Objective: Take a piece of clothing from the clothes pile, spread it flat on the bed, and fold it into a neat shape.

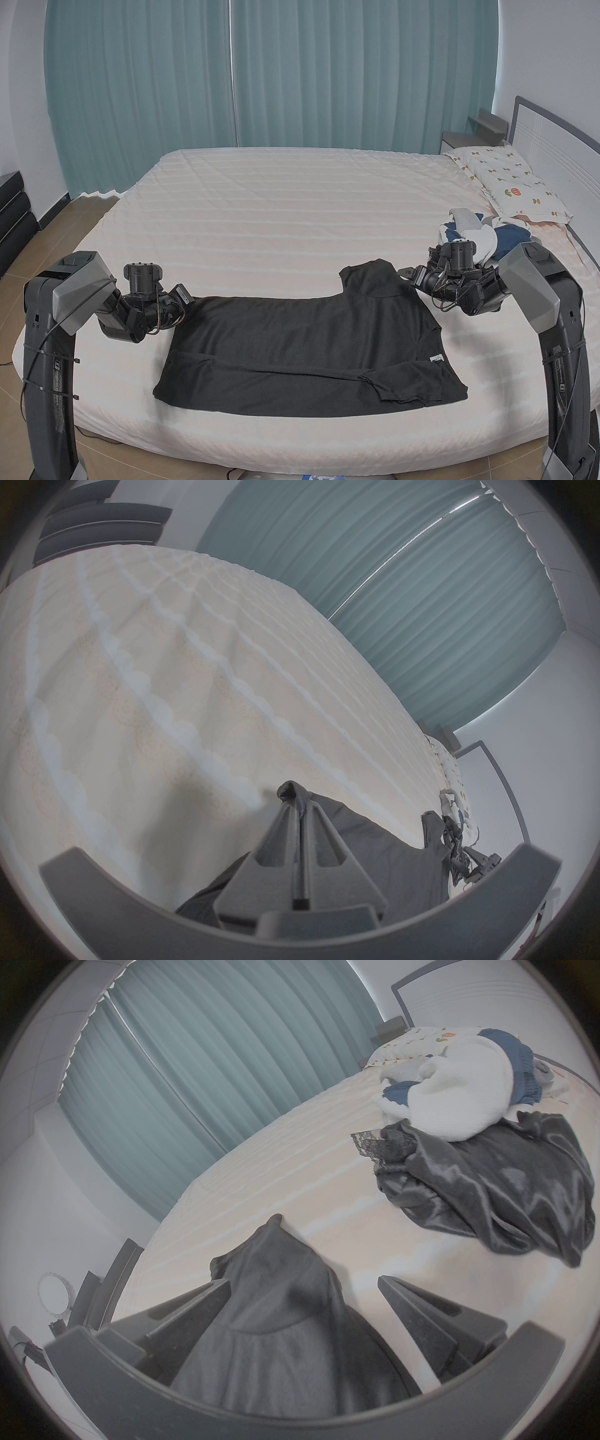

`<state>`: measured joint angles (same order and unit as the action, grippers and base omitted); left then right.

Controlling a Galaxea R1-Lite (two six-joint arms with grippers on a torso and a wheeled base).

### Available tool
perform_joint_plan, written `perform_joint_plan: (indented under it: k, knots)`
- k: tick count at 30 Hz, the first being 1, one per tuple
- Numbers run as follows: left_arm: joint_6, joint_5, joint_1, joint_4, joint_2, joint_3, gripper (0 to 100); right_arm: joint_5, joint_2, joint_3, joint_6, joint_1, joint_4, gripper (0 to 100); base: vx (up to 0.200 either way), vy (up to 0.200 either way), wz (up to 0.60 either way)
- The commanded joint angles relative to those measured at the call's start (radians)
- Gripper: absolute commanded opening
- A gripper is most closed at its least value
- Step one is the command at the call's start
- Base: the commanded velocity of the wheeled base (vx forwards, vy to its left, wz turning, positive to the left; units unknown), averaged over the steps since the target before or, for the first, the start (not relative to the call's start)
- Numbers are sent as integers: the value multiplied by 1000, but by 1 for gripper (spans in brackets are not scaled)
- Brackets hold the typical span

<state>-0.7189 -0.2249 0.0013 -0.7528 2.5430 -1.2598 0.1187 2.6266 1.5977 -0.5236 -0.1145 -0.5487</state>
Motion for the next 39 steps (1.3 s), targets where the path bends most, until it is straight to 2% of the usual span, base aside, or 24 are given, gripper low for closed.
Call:
perform_joint_plan:
  k: [1,11,12,15,23,39]
  knots:
    - [-4,-1,2,-5,-18,14,0,-5,128,142,5,-2,13,100,0,0,0]
    - [-4,-4,5,-5,-18,14,0,-5,159,205,-9,-8,47,100,0,0,0]
    - [-4,-4,6,-5,-18,14,0,-7,161,206,-10,-10,43,0,0,0,0]
    - [-4,-4,8,-5,-18,14,0,-13,156,205,-13,-10,32,0,0,0,0]
    - [-4,-4,9,-5,-23,10,0,-19,98,151,-85,4,21,0,0,0,0]
    - [-42,-13,32,-25,-41,-9,0,-1,-26,-91,-99,32,-208,0,0,0,0]
